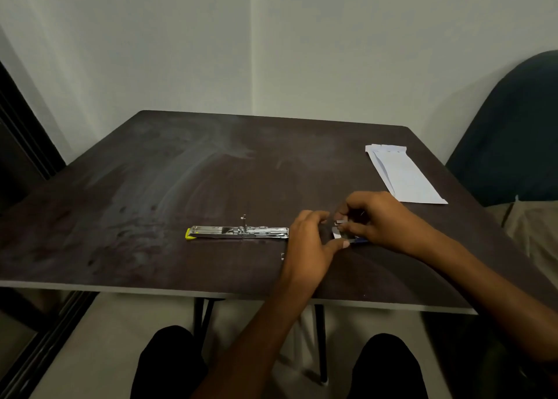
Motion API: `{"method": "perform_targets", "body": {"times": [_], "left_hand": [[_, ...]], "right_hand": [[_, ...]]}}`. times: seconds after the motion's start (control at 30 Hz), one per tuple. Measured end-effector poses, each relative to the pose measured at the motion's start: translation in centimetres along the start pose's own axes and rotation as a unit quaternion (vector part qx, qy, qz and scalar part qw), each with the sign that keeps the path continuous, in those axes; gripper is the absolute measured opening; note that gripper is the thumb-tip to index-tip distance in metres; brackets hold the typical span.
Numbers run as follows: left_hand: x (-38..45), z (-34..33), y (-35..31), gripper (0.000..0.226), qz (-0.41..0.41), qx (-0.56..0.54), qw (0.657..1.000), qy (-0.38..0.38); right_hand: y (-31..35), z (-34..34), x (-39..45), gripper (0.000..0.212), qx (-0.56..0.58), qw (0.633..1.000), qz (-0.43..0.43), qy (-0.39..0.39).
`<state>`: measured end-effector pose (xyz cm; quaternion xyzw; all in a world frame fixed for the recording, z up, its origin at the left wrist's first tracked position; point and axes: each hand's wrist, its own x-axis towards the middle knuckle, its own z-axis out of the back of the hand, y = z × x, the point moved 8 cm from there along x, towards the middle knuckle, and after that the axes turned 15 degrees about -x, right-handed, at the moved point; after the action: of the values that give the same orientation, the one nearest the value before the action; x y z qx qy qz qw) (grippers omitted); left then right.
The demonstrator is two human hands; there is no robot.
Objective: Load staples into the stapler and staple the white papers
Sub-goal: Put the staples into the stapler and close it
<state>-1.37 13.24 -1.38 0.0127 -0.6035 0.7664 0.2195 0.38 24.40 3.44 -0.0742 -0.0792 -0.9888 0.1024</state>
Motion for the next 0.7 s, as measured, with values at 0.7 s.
{"method": "perform_targets", "body": {"times": [0.7], "left_hand": [[-3.6, 16.1, 0.3, 0.025, -0.084, 0.068, 0.987, -0.122]], "right_hand": [[7.5, -1.9, 3.3, 0.022, 0.08, 0.995, 0.025, -0.051]]}}
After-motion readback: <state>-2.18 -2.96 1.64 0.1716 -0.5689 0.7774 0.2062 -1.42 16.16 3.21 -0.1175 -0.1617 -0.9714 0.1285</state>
